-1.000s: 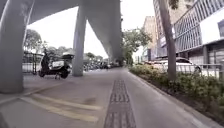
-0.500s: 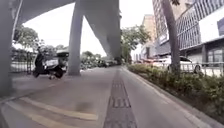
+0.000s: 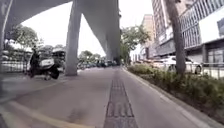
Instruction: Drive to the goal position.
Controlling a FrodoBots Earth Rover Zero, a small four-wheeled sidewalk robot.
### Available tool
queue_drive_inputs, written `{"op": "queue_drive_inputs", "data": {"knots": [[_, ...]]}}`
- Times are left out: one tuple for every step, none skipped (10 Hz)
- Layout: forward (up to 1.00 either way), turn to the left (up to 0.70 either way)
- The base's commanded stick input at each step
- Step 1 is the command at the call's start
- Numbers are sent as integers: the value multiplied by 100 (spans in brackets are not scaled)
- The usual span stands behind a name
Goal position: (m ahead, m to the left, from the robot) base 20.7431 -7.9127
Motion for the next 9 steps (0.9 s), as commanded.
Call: {"op": "queue_drive_inputs", "data": {"knots": [[45,0],[45,0],[45,0],[45,0],[45,0],[45,0],[45,0],[45,0],[45,0]]}}
